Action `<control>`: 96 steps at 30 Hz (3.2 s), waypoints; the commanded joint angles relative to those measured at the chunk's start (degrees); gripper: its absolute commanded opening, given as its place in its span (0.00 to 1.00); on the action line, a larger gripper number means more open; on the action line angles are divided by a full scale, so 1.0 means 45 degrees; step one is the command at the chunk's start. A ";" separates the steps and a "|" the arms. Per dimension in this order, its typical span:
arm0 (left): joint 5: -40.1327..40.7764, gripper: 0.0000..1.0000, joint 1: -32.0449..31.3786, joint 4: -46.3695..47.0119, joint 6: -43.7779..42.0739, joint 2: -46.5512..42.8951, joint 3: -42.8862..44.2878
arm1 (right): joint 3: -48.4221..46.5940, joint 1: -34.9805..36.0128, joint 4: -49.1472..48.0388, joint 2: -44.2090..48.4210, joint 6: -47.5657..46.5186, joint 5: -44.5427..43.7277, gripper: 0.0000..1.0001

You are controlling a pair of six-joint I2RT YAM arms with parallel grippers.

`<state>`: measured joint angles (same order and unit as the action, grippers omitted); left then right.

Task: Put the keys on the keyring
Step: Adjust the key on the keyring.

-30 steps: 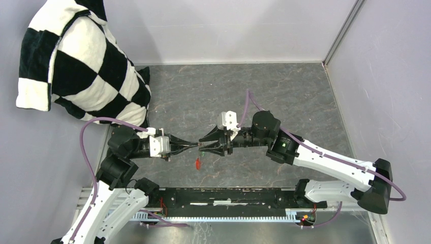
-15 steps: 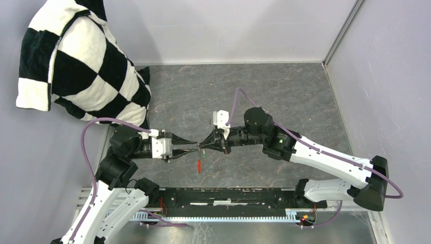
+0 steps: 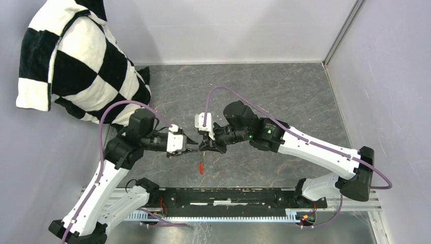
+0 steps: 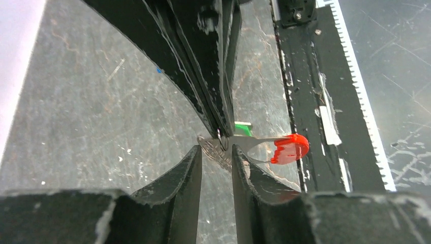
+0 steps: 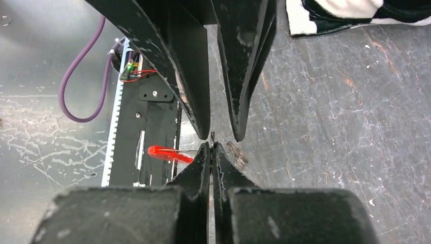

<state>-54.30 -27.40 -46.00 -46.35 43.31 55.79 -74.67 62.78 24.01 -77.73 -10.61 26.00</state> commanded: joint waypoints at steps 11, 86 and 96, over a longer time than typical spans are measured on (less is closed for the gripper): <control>-0.0020 0.26 -0.0005 -0.1209 -0.1646 0.0428 0.1050 | -0.2390 0.0330 0.1730 -0.1039 -0.0852 0.0041 0.00; -0.1175 0.02 -0.0005 0.7591 0.6332 -0.1792 -0.0835 | 0.4523 -0.1774 -0.8042 0.3162 0.6297 0.2431 0.13; -0.1571 0.02 -0.0005 0.6995 0.5931 -0.1802 -0.0777 | 0.1608 -0.1916 -0.4434 0.3397 0.2465 0.1507 0.63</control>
<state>-59.13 -27.40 -14.90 -19.07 35.22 51.11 -60.84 54.57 0.75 -64.16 8.58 33.71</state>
